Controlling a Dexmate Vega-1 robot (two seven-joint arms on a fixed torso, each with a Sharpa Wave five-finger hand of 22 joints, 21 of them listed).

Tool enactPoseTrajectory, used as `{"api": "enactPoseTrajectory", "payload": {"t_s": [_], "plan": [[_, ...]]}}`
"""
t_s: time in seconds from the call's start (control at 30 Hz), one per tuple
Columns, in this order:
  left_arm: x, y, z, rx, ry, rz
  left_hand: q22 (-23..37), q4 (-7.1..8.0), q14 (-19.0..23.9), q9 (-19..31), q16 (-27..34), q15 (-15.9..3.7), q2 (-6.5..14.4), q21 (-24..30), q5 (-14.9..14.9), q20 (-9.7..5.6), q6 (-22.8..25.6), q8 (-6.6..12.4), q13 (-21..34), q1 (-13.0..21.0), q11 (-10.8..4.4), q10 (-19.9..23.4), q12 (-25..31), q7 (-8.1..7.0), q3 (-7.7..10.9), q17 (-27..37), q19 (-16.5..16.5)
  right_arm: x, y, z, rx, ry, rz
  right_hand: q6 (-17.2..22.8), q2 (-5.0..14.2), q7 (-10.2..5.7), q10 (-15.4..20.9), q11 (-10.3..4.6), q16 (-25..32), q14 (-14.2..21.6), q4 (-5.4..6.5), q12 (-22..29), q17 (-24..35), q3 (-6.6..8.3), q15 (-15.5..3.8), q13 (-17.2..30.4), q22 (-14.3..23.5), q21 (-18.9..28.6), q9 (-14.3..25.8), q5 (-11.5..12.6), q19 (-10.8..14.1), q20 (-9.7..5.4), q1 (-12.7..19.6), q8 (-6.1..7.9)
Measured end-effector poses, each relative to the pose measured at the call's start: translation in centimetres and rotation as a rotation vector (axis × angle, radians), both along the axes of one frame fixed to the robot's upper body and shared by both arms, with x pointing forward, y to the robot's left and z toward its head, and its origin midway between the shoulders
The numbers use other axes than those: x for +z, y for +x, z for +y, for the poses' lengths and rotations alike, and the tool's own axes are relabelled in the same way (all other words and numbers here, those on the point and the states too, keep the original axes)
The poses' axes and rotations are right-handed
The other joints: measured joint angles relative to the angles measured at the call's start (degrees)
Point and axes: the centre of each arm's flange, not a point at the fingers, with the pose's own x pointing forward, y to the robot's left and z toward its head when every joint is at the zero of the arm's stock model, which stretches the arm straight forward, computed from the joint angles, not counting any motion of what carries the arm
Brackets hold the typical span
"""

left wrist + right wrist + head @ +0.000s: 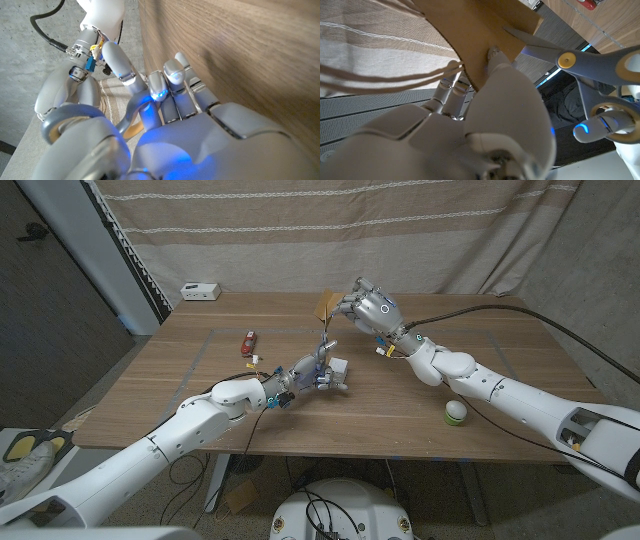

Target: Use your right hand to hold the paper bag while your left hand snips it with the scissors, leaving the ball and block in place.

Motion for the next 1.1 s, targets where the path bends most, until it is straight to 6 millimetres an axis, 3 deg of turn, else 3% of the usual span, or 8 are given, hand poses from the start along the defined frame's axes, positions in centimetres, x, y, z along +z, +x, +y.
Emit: {"api": "enactPoseTrajectory", "payload": {"t_s": [0.07, 0.3, 0.5, 0.87, 0.9, 0.97, 1.03, 1.1], "plan": [[0.0, 0.05, 0.02, 0.0, -0.003, -0.001, 0.1, 0.53, 0.0, 0.0, 0.1, 0.0, 2.1, 0.0, 0.9, -0.1, 0.0, 0.0, 0.0, 0.8, -0.11, -0.1, 0.0, 0.0, 0.46, 0.3, -0.1, 0.0, 0.01, -0.02, 0.001, 0.001, 0.001, 0.0, 0.0, 0.0, 0.0, -0.02, 0.0, 0.0, 0.0, 0.0, 0.0, 0.0, 0.0, -0.1, 0.0, 0.0, 0.0, 0.0, 0.0, 0.0, 0.0, -0.41], [-0.01, 0.21, 0.07, -0.007, -0.011, -0.004, 0.5, 5.34, 0.0, 0.0, 0.4, 0.0, 8.0, 0.0, 2.4, -0.01, -0.7, 0.08, 0.0, 4.7, -0.32, -0.3, 0.0, 0.05, -2.96, 0.9, -0.6, 0.09, -0.06, -0.02, 0.003, -0.001, 0.002, 0.0, 0.0, 0.0, 0.3, -0.31, -0.2, 0.0, 0.0, -0.3, 0.0, 0.0, 0.0, -0.1, -0.1, 0.0, 0.0, 0.0, 0.0, 0.0, 0.0, -0.44], [0.05, 0.33, 0.09, -0.015, -0.017, -0.006, 0.8, 6.28, 0.0, 0.0, 0.9, 0.01, 10.7, 0.0, 2.8, 0.11, -0.9, 0.08, 0.0, 6.2, -0.5, -0.5, 0.0, -0.13, -2.88, 0.9, -1.1, 0.21, -0.21, 0.03, 0.003, -0.004, 0.001, 0.5, 0.0, 0.1, 0.3, -0.31, -0.2, 0.4, -0.01, -0.6, 0.0, -0.01, 0.0, -0.1, -0.1, 0.0, 0.2, 0.0, 0.0, 0.0, 0.0, -0.66], [0.05, 0.55, 0.18, -0.034, -0.03, -0.013, 1.6, 8.01, -0.6, 0.9, 0.9, 0.63, 10.9, 0.6, 2.8, 0.31, -1.1, 0.35, 0.0, 6.0, -1.51, -1.5, 0.0, -0.57, 1.42, 1.4, -2.6, 0.24, -0.45, 0.14, 0.002, -0.009, 0.003, 0.5, -0.01, 0.1, 0.5, -0.5, -0.7, 0.5, -0.01, -0.9, 0.4, -0.01, -0.09, -0.1, -0.1, 0.0, 0.4, 0.0, 0.0, 0.0, 0.0, -1.1], [0.05, 0.57, 0.18, -0.037, -0.031, -0.014, 1.6, 8.59, -0.8, 2.3, 1.3, 0.75, 10.7, 0.6, 2.8, 0.31, -1.0, 1.77, 0.0, 6.2, -1.52, -1.5, 0.0, -0.67, 2.0, 1.4, -2.6, 0.24, -0.48, 0.17, 0.002, -0.011, 0.003, 0.5, -0.01, 0.1, 0.5, -0.53, -0.7, 0.6, -0.01, -1.0, 0.4, -0.01, -0.01, 0.0, -0.1, 0.0, 0.4, 0.0, 0.0, 0.0, 0.0, -1.1], [0.08, 0.6, 0.21, -0.039, -0.031, -0.014, 1.6, 10.52, -1.3, 7.4, 1.8, 0.97, 10.0, 1.0, 2.8, 0.51, -1.1, 1.77, 0.0, 6.9, -1.52, -1.5, 0.0, -0.52, 2.91, 1.4, -2.8, 0.25, -0.51, 0.21, 0.002, -0.013, 0.004, 0.5, -0.01, 0.1, 0.5, -0.53, -0.7, 0.8, -0.02, -1.1, 0.3, -0.02, -0.21, 0.2, -0.1, 0.0, 0.4, 0.0, 0.0, 0.0, 0.0, -1.1], [0.09, 0.6, 0.2, -0.044, -0.031, -0.013, 1.5, 12.9, -2.3, 16.7, 1.8, 0.85, 9.6, 1.3, 2.8, 0.36, -2.9, 1.92, 0.0, 7.7, -1.32, -1.7, 0.0, -1.0, 3.08, 1.3, -2.9, 0.23, -0.55, 0.25, 0.003, -0.015, 0.004, 0.5, -0.01, 0.1, 0.7, -0.31, -0.7, 0.9, -0.04, -1.1, 0.3, -0.04, -0.3, 0.2, -0.1, 0.0, 0.4, 0.0, 0.0, 0.0, 0.0, -1.1], [0.08, 0.62, 0.2, -0.047, -0.031, -0.012, 1.2, 14.81, -3.1, 26.8, 1.8, 0.69, 9.6, 1.5, 2.8, 0.29, -5.5, 4.7, 0.0, 8.7, -0.71, -2.7, 0.0, -2.19, 2.81, 1.2, -3.0, 0.2, -0.59, 0.33, 0.004, -0.019, 0.005, 0.5, -0.01, 0.1, 0.8, -0.21, -0.7, 0.9, -0.04, -1.1, 0.2, -0.04, -0.29, 0.2, -0.1, 0.0, 0.4, 0.0, 0.0, 0.0, 0.0, -1.1]]}}
